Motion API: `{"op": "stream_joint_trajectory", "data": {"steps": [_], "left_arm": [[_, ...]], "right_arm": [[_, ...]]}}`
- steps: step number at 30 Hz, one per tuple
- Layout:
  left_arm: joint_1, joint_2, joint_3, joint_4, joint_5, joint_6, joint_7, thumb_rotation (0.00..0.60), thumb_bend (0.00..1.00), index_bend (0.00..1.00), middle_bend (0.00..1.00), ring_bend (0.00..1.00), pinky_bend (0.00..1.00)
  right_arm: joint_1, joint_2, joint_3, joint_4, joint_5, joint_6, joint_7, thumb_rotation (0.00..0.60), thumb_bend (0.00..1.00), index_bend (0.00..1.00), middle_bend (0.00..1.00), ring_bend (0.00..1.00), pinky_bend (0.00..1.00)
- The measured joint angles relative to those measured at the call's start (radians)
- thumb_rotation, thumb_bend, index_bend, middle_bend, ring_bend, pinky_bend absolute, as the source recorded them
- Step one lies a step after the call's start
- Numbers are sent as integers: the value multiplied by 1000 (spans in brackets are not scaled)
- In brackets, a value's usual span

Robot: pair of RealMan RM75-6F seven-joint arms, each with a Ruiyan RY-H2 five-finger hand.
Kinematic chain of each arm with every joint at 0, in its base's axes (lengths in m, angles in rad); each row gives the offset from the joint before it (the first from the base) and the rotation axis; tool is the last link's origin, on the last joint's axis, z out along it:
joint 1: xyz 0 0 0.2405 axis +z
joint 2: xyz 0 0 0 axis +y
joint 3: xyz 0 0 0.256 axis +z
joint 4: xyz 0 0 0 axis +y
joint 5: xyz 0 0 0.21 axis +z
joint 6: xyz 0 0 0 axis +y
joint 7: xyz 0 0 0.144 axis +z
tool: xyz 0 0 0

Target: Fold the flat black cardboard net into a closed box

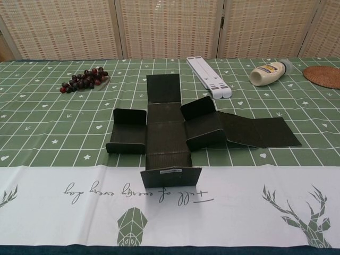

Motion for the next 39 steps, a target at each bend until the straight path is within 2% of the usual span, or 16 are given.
{"op": "stream_joint_trajectory", "data": {"steps": [1,5,10,16,26,30,39], "left_arm": [[-1,0,0,1,3,0,-5,600,182,23,0,19,120],[-4,0,-1,10,20,11,-26,600,182,24,0,20,120],[-6,0,-2,8,36,25,-33,600,182,29,0,20,120],[-3,-1,-1,18,57,48,-52,600,182,38,0,20,120],[-3,18,1,5,59,48,-49,600,183,38,0,20,120],[0,23,0,8,58,55,-64,600,182,38,0,20,120],[17,33,5,24,56,74,-92,600,182,37,0,20,119]], "right_arm": [[19,-2,5,-10,16,-27,-32,600,119,241,231,712,861],[87,-15,25,-49,100,-128,-102,600,118,173,226,752,920],[167,-44,48,-92,243,-212,-209,600,115,69,178,762,928],[261,-77,61,-130,428,-288,-307,600,99,10,156,762,928],[428,-150,62,-158,712,-308,-474,600,61,0,147,762,928],[503,-194,53,-150,823,-294,-545,600,59,0,85,758,928],[636,-318,23,-45,973,-268,-628,600,59,0,50,743,928]]}}
